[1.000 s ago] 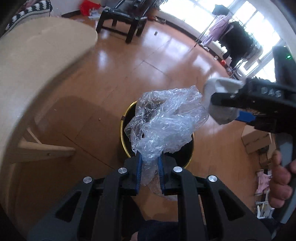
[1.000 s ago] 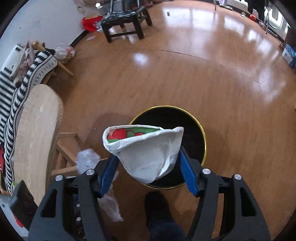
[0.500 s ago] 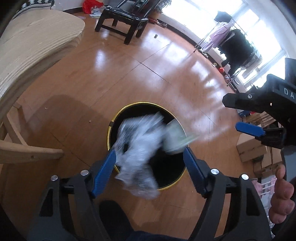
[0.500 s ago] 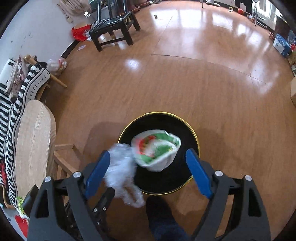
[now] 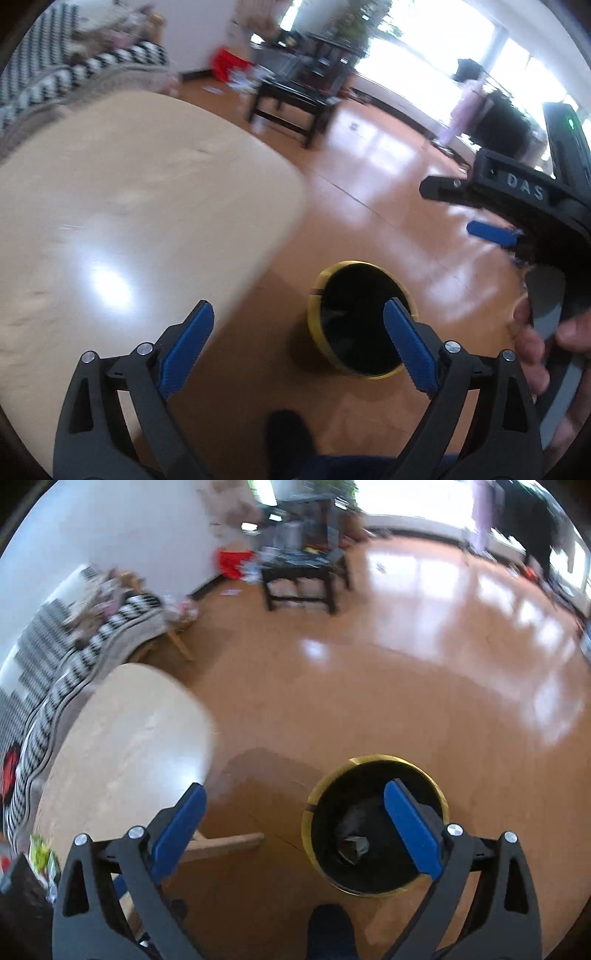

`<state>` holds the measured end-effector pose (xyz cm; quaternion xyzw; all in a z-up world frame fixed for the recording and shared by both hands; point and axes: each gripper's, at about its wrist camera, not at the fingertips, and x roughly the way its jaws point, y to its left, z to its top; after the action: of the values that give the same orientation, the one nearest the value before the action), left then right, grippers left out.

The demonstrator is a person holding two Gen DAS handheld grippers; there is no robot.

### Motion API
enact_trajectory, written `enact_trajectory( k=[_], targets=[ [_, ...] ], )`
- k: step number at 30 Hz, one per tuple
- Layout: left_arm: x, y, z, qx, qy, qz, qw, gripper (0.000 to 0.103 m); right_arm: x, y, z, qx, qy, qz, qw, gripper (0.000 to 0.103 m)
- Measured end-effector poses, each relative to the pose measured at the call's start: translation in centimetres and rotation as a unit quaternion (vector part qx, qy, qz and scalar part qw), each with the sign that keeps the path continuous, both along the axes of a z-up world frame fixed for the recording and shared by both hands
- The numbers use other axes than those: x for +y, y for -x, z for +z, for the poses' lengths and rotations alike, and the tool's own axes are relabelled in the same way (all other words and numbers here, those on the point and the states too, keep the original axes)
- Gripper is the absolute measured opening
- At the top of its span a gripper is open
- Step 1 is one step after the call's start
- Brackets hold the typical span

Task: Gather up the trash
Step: 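Move both tools back over the table trash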

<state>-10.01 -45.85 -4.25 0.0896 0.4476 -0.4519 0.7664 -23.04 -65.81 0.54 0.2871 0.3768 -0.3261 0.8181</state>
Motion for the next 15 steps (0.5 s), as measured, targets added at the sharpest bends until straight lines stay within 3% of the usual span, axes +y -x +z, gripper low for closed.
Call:
enact_trajectory(
  k=[5, 9, 12, 15],
  targets=[
    [9.6, -4.4, 3.5, -0.022, -0.006, 0.086, 0.9960, 0.091, 8.2, -7.9, 2.6, -0.025, 0.031, 0.116, 0.992, 0.095],
    [18.1, -7.7, 6.1, -0.036, 0.013, 0.159, 0.9866, 0.091, 15.2, -13.1, 3.2, -0.040, 0.015, 0.203, 0.978, 0.095],
    [25.4, -9.6, 7.5, -0.063, 0.008, 0.214, 0.9748, 0.091, 21.4, -16.6, 3.8, -0.046, 0.017, 0.270, 0.961, 0.095],
    [33.1, -11.0, 8.0, -0.088, -0.007, 0.276, 0.9570, 0.092, 27.5, -19.5, 4.5, -0.057, 0.019, 0.335, 0.940, 0.095]
  ],
)
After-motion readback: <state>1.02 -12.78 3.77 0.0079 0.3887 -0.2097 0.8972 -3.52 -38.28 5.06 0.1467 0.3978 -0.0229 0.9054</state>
